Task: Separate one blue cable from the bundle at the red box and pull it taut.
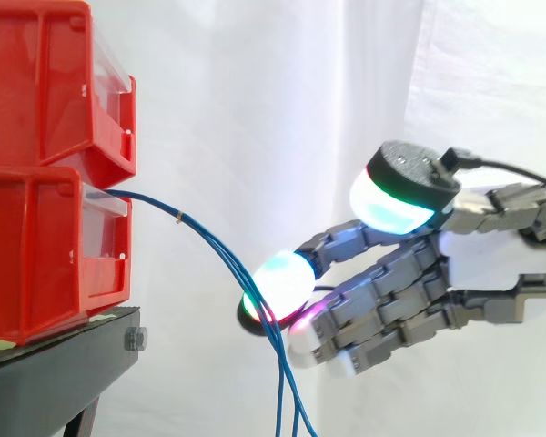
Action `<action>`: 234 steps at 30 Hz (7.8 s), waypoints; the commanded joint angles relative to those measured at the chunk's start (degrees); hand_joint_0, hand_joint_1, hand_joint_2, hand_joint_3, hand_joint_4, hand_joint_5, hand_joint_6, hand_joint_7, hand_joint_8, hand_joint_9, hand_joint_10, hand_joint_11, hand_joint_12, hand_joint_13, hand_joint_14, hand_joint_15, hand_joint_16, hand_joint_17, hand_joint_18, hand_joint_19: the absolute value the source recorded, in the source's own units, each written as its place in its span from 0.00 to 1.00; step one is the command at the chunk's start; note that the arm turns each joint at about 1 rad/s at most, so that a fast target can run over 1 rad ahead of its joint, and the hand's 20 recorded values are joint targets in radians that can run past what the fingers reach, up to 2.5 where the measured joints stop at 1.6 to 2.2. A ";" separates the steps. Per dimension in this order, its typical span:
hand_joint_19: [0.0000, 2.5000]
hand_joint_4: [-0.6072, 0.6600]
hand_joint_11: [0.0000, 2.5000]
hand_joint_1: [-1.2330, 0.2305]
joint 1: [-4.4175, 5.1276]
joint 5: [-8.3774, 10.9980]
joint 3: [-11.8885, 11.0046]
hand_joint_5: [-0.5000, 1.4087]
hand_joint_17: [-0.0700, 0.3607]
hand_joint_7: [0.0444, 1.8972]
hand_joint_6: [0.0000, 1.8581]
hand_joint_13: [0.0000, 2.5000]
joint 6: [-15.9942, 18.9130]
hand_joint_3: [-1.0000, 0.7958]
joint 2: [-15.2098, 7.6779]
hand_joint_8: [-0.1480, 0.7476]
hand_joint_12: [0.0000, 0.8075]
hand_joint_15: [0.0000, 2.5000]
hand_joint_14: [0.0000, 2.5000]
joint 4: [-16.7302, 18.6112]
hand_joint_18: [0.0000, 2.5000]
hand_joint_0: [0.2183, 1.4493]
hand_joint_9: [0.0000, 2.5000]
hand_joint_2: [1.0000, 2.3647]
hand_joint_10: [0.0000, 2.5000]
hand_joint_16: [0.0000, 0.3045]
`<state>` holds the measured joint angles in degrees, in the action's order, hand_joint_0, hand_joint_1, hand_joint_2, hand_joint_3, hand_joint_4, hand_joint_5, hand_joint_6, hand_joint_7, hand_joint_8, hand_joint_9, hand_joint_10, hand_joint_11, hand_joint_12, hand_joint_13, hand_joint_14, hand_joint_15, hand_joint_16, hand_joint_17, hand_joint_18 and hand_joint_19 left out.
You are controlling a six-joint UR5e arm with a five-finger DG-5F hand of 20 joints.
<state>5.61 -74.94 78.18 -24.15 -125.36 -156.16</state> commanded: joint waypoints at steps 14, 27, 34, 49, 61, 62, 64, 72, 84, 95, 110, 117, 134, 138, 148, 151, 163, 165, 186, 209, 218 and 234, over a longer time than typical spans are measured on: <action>0.10 0.71 0.11 0.42 -0.16 -2.32 -3.74 0.15 0.37 0.47 0.27 0.20 3.94 0.28 -5.68 0.48 0.42 0.05 0.00 2.00 0.14 0.26 0.25 0.00 0.00 0.13; 0.12 0.72 0.14 0.41 -0.34 -4.43 -3.65 0.16 0.36 0.51 0.27 0.23 9.04 0.28 -5.68 0.50 0.41 0.07 0.00 1.73 0.17 0.27 0.27 0.00 0.00 0.13; 0.13 0.71 0.14 0.42 0.19 -4.95 -3.74 0.16 0.36 0.49 0.27 0.23 9.04 0.28 -5.86 0.49 0.42 0.08 0.00 3.67 0.18 0.28 0.27 0.00 0.00 0.13; 0.14 0.72 0.14 0.42 0.72 -4.87 -6.29 0.16 0.37 0.53 0.27 0.23 7.10 0.30 -9.46 0.49 0.41 0.08 0.00 4.90 0.18 0.31 0.26 0.00 0.00 0.13; 0.15 0.73 0.15 0.45 0.63 -5.13 -7.34 0.17 0.37 0.58 0.27 0.25 7.19 0.28 -9.46 0.50 0.43 0.09 0.00 4.46 0.20 0.29 0.28 0.00 0.00 0.13; 0.15 0.73 0.15 0.45 0.63 -5.13 -7.34 0.18 0.37 0.59 0.27 0.25 7.19 0.28 -9.46 0.51 0.43 0.09 0.00 4.46 0.20 0.29 0.28 0.00 0.00 0.13; 0.15 0.74 0.15 0.45 0.63 -5.13 -7.34 0.18 0.38 0.59 0.27 0.25 7.19 0.28 -9.37 0.51 0.43 0.09 0.00 4.72 0.20 0.29 0.29 0.00 0.00 0.13; 0.16 0.73 0.16 0.49 0.45 -6.36 -7.96 0.18 0.38 0.59 0.27 0.25 9.83 0.28 -9.46 0.51 0.43 0.09 0.00 5.51 0.21 0.29 0.29 0.00 0.00 0.14; 0.15 0.72 0.17 0.46 0.28 -6.62 -7.87 0.18 0.37 0.59 0.27 0.26 13.25 0.35 -9.46 0.51 0.43 0.09 0.00 5.25 0.21 0.34 0.30 0.01 0.00 0.13; 0.15 0.73 0.17 0.44 0.10 -6.89 -8.49 0.18 0.37 0.59 0.27 0.26 15.80 0.37 -9.46 0.51 0.43 0.09 0.00 4.98 0.21 0.35 0.30 0.01 0.00 0.13; 0.15 0.73 0.17 0.43 -0.08 -7.42 -8.75 0.18 0.37 0.60 0.27 0.26 16.15 0.35 -9.46 0.51 0.42 0.09 0.00 5.16 0.21 0.35 0.30 0.01 0.00 0.13; 0.15 0.72 0.17 0.43 -0.95 -10.93 -8.75 0.18 0.36 0.61 0.27 0.27 17.56 0.33 -9.55 0.51 0.42 0.09 0.00 5.42 0.22 0.34 0.30 0.01 0.00 0.13; 0.15 0.72 0.17 0.42 -0.95 -11.11 -9.28 0.18 0.37 0.61 0.27 0.27 17.47 0.32 -9.55 0.51 0.43 0.10 0.00 6.83 0.23 0.33 0.30 0.00 0.00 0.13; 0.15 0.72 0.17 0.42 -0.95 -11.19 -10.07 0.18 0.37 0.61 0.27 0.28 17.47 0.32 -9.55 0.51 0.43 0.10 0.00 6.83 0.23 0.34 0.30 0.01 0.00 0.13; 0.16 0.73 0.17 0.43 -0.95 -12.78 -12.53 0.18 0.36 0.61 0.27 0.29 17.74 0.32 -11.83 0.51 0.42 0.10 0.00 6.65 0.24 0.34 0.30 0.00 0.00 0.13; 0.16 0.72 0.18 0.43 -0.95 -12.95 -12.62 0.18 0.36 0.62 0.27 0.29 17.56 0.32 -11.83 0.51 0.42 0.11 0.00 6.04 0.24 0.34 0.31 0.00 0.00 0.13; 0.17 0.70 0.19 0.43 -0.78 -12.78 -12.79 0.19 0.36 0.67 0.27 0.31 17.65 0.33 -11.83 0.52 0.43 0.11 0.00 6.30 0.26 0.37 0.33 0.01 0.00 0.12; 0.16 0.70 0.19 0.42 -0.78 -12.78 -12.79 0.19 0.36 0.67 0.27 0.31 17.74 0.32 -11.92 0.53 0.43 0.11 0.00 6.30 0.26 0.37 0.33 0.01 0.00 0.12; 0.17 0.71 0.20 0.40 -2.18 -16.03 -13.85 0.19 0.36 0.67 0.27 0.32 18.09 0.29 -12.80 0.53 0.43 0.12 0.00 6.04 0.27 0.34 0.33 0.00 0.00 0.12; 0.18 0.71 0.20 0.41 -3.24 -16.03 -14.55 0.19 0.36 0.69 0.27 0.33 18.53 0.29 -14.21 0.53 0.43 0.12 0.00 6.39 0.28 0.33 0.34 0.00 0.01 0.13; 0.19 0.71 0.20 0.42 -3.59 -15.94 -15.17 0.19 0.37 0.69 0.27 0.33 18.09 0.28 -14.21 0.54 0.44 0.13 0.00 6.30 0.28 0.28 0.34 0.00 0.00 0.13; 0.19 0.70 0.21 0.39 -4.47 -17.70 -17.19 0.19 0.37 0.72 0.29 0.33 18.09 0.34 -14.21 0.54 0.44 0.13 0.00 5.69 0.29 0.33 0.34 0.01 0.00 0.13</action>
<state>1.29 -92.10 62.02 -6.06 -139.57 -149.99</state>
